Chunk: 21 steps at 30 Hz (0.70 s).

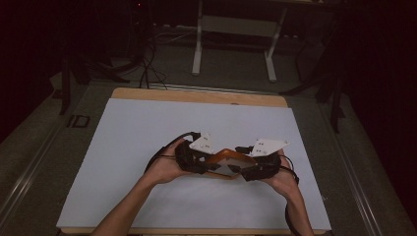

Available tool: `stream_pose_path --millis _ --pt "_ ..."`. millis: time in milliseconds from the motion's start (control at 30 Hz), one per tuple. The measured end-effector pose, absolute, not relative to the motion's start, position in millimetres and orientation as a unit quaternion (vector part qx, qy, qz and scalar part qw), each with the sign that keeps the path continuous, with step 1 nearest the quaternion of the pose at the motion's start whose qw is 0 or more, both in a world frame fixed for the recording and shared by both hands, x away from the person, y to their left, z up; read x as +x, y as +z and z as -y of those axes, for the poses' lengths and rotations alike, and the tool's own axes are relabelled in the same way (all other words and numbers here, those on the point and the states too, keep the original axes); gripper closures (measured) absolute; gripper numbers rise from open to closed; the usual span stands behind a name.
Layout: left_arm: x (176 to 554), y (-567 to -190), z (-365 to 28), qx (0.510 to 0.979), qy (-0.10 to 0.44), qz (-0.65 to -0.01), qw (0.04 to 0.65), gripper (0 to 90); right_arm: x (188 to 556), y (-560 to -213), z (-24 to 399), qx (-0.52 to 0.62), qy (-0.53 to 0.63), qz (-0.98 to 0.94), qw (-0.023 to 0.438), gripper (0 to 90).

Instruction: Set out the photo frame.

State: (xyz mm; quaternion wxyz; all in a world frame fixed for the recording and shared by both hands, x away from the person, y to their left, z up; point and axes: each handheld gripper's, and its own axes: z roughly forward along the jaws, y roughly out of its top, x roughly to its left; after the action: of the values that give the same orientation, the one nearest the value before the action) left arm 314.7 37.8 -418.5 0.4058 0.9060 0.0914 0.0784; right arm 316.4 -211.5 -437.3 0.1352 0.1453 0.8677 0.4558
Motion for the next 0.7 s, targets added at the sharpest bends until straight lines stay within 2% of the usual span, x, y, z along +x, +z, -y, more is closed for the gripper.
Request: stream_pose_path --millis 133,400,500,633,700 --pt "316.0 -418.6 -38.4 0.906 0.077 -0.089 0.406 69.0 315.3 -437.7 211.4 0.143 0.451 -0.869 0.143 44.2" --pt "321.8 -419.9 -41.0 0.901 0.074 -0.109 0.414 65.5 312.6 -436.6 218.1 0.135 0.454 -0.869 0.145 55.1" --pt "326.3 -422.5 -43.9 0.893 0.070 -0.134 0.424 61.2 311.2 -436.1 221.3 0.126 0.459 -0.869 0.136 62.4" --pt "330.5 -425.5 -47.3 0.881 0.058 -0.162 0.441 56.3 309.7 -435.4 221.1 0.122 0.453 -0.872 0.140 64.1" --pt "331.8 -425.5 -49.9 0.876 0.059 -0.171 0.446 50.2 309.4 -435.1 221.6 0.123 0.451 -0.873 0.141 65.3"
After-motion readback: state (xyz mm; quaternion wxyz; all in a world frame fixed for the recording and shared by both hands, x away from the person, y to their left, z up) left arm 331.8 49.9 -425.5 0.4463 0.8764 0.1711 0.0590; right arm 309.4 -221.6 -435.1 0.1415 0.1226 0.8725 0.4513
